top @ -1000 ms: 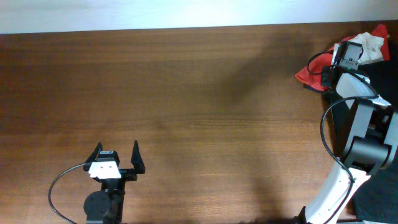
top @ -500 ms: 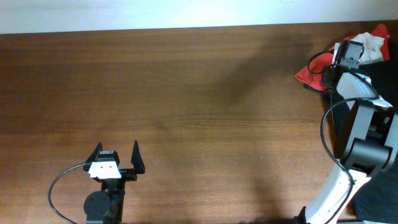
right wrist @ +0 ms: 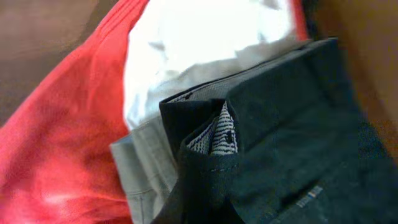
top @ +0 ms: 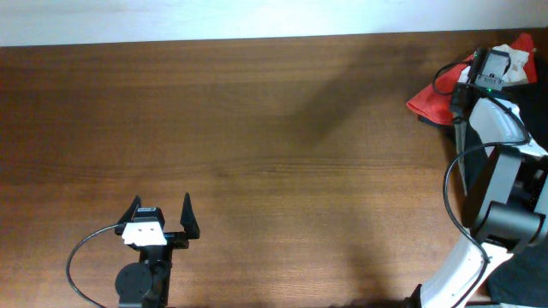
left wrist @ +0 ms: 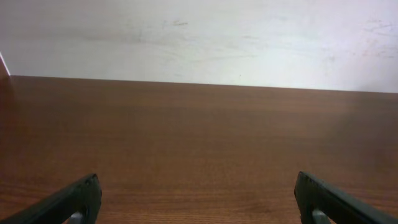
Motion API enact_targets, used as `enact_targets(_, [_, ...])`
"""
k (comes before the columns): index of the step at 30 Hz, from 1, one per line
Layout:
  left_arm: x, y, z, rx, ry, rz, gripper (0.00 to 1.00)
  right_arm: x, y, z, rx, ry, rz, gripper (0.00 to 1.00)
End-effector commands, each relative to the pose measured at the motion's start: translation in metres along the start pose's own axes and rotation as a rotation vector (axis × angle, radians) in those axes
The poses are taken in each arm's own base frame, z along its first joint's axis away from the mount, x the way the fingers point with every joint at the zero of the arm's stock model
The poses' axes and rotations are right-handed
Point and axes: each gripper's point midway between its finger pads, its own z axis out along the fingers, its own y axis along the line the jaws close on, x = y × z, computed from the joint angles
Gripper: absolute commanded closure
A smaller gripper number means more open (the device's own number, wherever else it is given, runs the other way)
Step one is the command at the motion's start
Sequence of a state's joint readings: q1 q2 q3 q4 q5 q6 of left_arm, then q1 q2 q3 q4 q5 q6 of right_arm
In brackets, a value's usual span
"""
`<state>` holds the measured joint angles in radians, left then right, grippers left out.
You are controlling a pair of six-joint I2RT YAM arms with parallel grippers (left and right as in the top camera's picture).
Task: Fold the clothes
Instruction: 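Close the right gripper on the black trousers' waistband, then drag the black trousers left and lay them flat mid-table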
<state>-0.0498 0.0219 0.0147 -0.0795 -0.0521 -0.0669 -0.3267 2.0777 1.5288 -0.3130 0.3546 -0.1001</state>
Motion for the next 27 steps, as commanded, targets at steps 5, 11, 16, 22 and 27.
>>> enact_targets(5, [0.001,-0.002,0.0,0.013,-0.001,0.02,0.01,-0.065,-0.056,-0.086,0.115,-0.198,0.181,0.96])
enact_targets(11, [0.001,-0.002,0.0,0.013,-0.001,0.02,0.01,-0.084,-0.03,-0.118,-0.014,-0.266,0.163,0.96])
enact_targets(16, [0.001,-0.002,0.0,0.014,-0.001,0.02,0.01,-0.107,0.038,-0.161,-0.142,-0.37,0.093,0.96])
enact_targets(22, [0.001,-0.002,0.0,0.013,-0.001,0.02,0.01,-0.104,0.181,-0.241,-0.457,-0.477,-0.074,0.96])
enact_targets(27, [0.001,-0.002,0.0,0.014,-0.001,0.02,0.01,-0.072,0.294,-0.341,-0.783,-0.54,-0.134,0.96])
